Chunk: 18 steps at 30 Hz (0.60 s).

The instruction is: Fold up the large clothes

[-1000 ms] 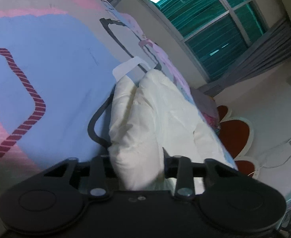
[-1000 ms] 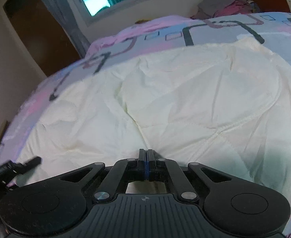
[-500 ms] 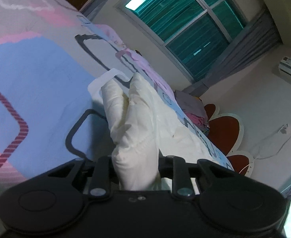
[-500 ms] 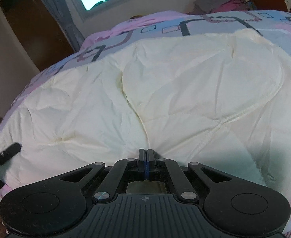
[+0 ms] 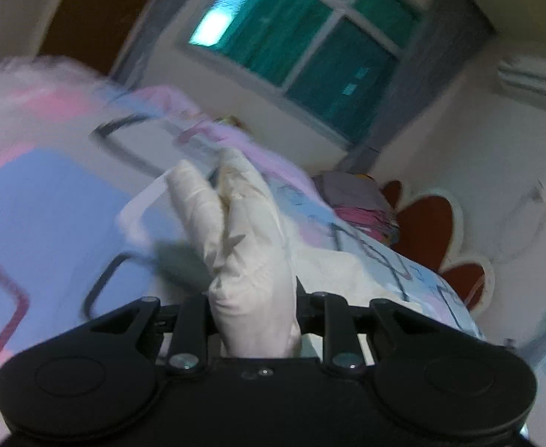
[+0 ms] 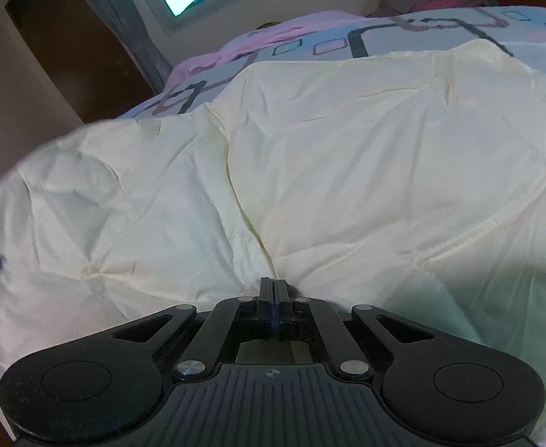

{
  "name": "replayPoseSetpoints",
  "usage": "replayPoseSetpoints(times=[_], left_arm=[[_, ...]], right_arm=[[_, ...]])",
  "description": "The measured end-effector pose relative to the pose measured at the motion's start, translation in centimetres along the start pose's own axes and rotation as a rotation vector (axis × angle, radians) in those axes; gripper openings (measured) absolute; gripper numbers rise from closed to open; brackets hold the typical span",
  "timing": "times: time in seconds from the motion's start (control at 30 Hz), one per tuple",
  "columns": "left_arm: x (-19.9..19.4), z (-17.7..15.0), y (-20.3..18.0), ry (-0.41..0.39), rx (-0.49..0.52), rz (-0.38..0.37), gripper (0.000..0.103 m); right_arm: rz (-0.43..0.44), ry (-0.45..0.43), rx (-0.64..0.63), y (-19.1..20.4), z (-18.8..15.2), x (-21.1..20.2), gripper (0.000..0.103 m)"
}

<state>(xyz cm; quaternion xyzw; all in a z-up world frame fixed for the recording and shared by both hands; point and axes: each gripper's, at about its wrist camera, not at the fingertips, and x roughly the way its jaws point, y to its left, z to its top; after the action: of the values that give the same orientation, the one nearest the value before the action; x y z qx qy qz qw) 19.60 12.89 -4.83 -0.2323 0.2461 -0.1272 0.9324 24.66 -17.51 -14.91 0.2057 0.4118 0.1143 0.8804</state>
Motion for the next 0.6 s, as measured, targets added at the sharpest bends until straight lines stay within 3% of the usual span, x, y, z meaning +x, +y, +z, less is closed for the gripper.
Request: replayPoseSetpoints(times=[0.13,0.23,0.37,0.47,0.6], left_arm=[[0.4,1.3,-7.1,0.016,0.185,-0.037,0.023],[1.9,1.5,-12.5,0.074,0.318,-0.056,0.023],[4.5,0.2,-18.6,0.163,0.422,-0.11,0.035],[6.6,-1.8,-22.0,0.204,0.458,-0.181,0.048],[10.5,-5.1,-25.1,0.299,0.483,-0.271,0.06]], right_arm=[[0.07,0.04,0.047,-1.8,0.9,-1.1,0.0],[0.13,-0.135,0.146,-5.0,1.5,-6.4,0.0],[0.051,-0.234,0.259,-11.6,1.8,-11.7,0.0],[0.011,-0.259,0.366,-16.5,1.5,-14.2,0.0],[-0.028,-0.279,0.412,-20.2,0.4,-16.7,0.0]])
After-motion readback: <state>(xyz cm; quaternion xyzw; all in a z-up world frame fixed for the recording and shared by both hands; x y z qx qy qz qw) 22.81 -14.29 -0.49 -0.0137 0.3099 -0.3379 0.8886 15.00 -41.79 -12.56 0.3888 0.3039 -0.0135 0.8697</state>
